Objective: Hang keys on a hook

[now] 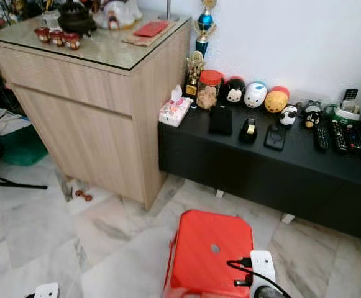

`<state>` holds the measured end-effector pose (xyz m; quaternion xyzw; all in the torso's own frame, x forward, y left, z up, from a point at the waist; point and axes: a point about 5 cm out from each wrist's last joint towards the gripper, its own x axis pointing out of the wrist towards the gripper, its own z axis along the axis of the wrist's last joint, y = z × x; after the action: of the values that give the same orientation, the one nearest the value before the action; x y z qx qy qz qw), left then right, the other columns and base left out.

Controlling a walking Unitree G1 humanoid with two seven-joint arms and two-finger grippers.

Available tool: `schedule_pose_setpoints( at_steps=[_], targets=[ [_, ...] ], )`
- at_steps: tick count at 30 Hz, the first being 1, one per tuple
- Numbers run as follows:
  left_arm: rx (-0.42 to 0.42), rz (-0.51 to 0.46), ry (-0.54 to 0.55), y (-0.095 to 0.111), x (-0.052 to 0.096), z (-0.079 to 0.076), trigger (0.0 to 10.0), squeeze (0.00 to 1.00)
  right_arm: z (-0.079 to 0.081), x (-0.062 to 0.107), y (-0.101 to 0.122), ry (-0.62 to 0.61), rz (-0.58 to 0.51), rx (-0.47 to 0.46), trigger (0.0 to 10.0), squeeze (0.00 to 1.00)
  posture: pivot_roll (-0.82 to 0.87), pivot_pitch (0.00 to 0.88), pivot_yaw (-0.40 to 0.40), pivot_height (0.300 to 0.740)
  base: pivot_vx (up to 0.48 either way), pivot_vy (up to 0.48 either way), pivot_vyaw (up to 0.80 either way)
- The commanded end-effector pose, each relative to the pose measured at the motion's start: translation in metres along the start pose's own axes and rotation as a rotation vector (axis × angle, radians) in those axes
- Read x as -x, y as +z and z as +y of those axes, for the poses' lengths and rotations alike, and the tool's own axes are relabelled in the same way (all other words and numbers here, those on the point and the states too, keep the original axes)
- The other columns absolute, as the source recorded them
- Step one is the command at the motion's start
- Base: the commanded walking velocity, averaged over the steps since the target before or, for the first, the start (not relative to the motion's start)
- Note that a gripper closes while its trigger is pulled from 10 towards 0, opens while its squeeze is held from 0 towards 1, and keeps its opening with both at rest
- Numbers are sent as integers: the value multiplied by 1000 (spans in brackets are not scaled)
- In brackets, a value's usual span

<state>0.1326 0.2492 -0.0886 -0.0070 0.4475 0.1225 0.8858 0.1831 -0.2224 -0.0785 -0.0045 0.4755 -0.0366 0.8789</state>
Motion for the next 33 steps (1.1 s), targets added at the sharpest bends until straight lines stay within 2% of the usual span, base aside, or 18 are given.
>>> schedule_pose_setpoints(
  at_steps=[1, 33],
  targets=[
    [-3, 38, -10, -9, 2, -1, 10000, 0, -5, 1, -1, -23, -6, -24, 10000, 0, 42, 0, -78, 740, -311, 0, 0],
    [-10, 45, -27, -9, 2, -1, 10000, 0, -4, 1, -2, -34, -2, -8, 10000, 0, 51, 0, -74, 740, -310, 0, 0]
  ],
)
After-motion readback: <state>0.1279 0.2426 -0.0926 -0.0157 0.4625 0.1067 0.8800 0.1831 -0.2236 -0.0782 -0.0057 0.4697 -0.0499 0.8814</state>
